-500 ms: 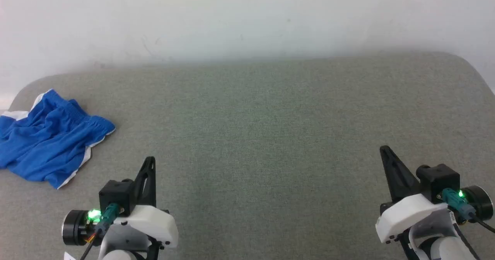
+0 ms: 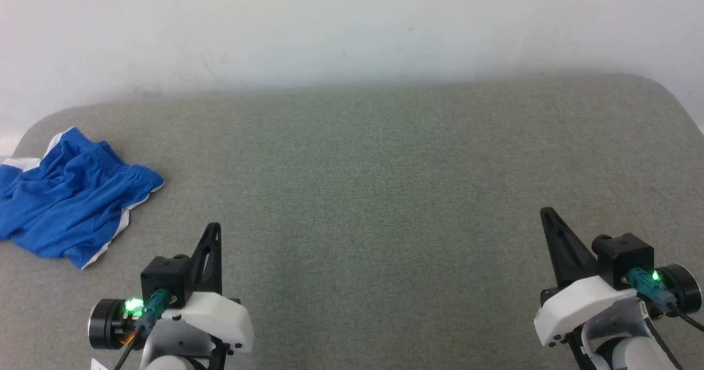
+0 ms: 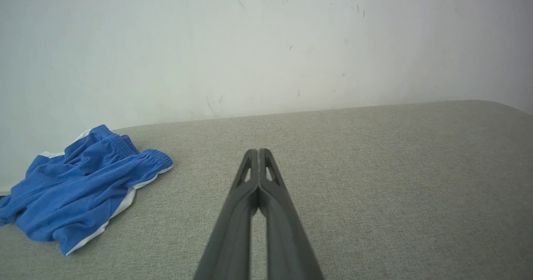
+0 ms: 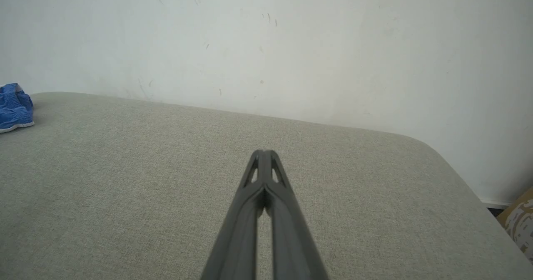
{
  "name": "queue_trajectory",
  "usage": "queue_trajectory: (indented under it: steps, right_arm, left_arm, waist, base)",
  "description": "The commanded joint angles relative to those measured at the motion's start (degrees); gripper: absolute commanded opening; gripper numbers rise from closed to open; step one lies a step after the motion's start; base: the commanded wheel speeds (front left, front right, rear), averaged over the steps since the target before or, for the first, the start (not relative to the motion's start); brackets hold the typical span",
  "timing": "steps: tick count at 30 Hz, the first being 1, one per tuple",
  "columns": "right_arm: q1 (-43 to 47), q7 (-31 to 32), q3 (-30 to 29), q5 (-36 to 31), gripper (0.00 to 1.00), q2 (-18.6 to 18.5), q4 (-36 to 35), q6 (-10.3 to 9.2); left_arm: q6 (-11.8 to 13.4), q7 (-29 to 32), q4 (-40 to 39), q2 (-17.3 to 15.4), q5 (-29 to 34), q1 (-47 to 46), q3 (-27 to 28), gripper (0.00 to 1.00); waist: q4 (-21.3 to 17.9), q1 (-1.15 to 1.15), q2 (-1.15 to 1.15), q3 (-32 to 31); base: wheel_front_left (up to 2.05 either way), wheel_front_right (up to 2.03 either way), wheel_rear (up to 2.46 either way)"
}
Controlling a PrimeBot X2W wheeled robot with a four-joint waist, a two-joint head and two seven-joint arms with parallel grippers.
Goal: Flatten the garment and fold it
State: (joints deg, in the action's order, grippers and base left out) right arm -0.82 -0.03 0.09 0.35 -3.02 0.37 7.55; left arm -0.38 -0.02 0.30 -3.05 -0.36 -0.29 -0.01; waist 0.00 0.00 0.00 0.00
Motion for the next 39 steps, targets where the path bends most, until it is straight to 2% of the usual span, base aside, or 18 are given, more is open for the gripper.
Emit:
queue_trajectory:
  steps: [1,34,35,39]
  right_arm:
    - [0.8,0.0,-0.1,-0.3,0.0,0.1,-0.4,-0.06]
    - [0.8,0.0,-0.1,-0.3,0.0,0.1,-0.4,-0.06]
    - [0.0,0.0,0.0,0.0,1.0,0.0,0.0,0.0]
    - [0.0,-0.1,0.0,0.1,1.0,0.0,0.1,0.0]
  left_arm:
    - [0.4,0.0,-0.3,0.2,0.4,0.3,0.0,0.0]
    - [0.4,0.0,-0.3,0.2,0.4,0.3,0.0,0.0]
    - [0.0,0.0,0.0,0.0,0.0,0.0,0.0,1.0]
    - [0.0,-0.1,0.1,0.0,-0.1,0.0,0.0,1.0]
  waist:
    - [0.0,0.0,0.0,0.0]
    - [0.0,0.0,0.0,0.0]
    - [0.0,0.0,0.0,0.0]
    - [0.0,0.0,0.0,0.0]
  base:
    - [0.0,0.0,0.0]
    - [0.0,0.0,0.0]
    - [0.0,0.0,0.0]
    - [0.0,0.0,0.0]
